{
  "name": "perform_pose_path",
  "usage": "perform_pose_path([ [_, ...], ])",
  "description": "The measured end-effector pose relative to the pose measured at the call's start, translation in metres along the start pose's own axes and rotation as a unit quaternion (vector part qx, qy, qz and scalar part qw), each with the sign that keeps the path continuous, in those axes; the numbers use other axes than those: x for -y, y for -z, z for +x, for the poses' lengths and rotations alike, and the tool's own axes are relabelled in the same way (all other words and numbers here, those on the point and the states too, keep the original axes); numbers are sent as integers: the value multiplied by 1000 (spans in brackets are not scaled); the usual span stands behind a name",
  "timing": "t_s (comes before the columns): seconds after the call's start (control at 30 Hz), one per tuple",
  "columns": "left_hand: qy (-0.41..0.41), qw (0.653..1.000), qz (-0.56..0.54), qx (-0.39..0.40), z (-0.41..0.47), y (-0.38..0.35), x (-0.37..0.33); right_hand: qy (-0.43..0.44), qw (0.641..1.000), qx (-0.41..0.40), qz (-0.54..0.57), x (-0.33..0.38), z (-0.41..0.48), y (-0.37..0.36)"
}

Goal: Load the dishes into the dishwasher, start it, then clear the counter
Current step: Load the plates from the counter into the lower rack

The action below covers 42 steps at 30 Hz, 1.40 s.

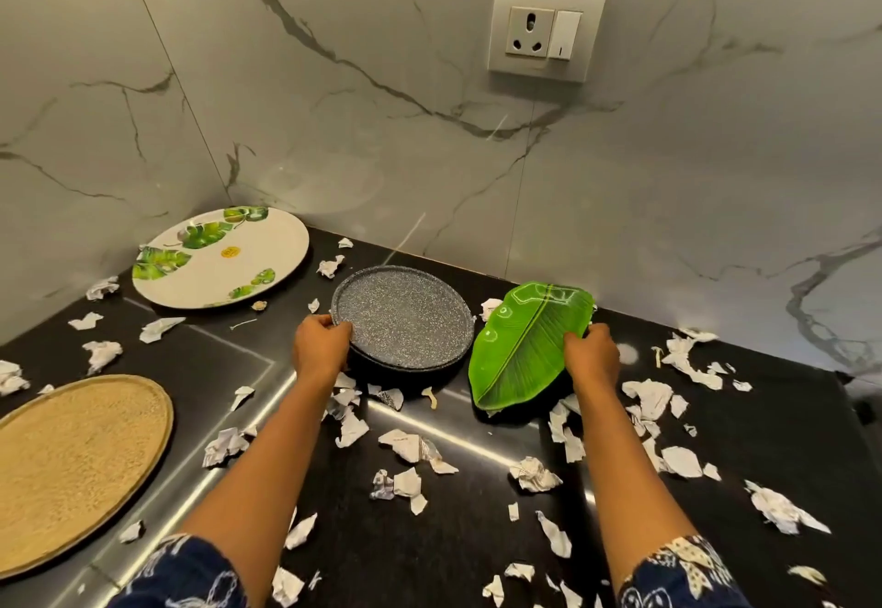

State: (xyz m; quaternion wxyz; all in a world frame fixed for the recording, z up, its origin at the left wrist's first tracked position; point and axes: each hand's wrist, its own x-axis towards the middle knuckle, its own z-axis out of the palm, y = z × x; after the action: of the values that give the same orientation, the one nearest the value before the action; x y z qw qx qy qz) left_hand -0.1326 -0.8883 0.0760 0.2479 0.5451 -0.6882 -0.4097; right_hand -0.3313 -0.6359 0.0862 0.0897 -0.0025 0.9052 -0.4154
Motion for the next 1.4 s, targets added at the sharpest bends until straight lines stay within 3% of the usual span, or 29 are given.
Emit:
perform_pose_path([
  [0.2,24,983,-178,43,-6,6,-27,22,996,-8,86,11,-21,15],
  [0.47,-57,935,-349,28,-85,63,-50,75,967,-32,240,2,-74,80],
  [0.77,-262,931,-247,-67,-260,171,27,122,951,-89,271,-76,-266,149],
  [0.87,-292,926,-227,-79,-337,209,69,151,946,-114,263,-121,-349,178],
  [1.07,-276,934,-223,-37,-474,239,149,148,961,-72,223,-223,-467,220],
  [1.3,-232,956,-168,58,-578,216,229,65,992,-52,98,-349,-550,238],
  [1.4,-177,966,-142,125,-614,188,264,-6,999,-35,34,-411,-570,243],
])
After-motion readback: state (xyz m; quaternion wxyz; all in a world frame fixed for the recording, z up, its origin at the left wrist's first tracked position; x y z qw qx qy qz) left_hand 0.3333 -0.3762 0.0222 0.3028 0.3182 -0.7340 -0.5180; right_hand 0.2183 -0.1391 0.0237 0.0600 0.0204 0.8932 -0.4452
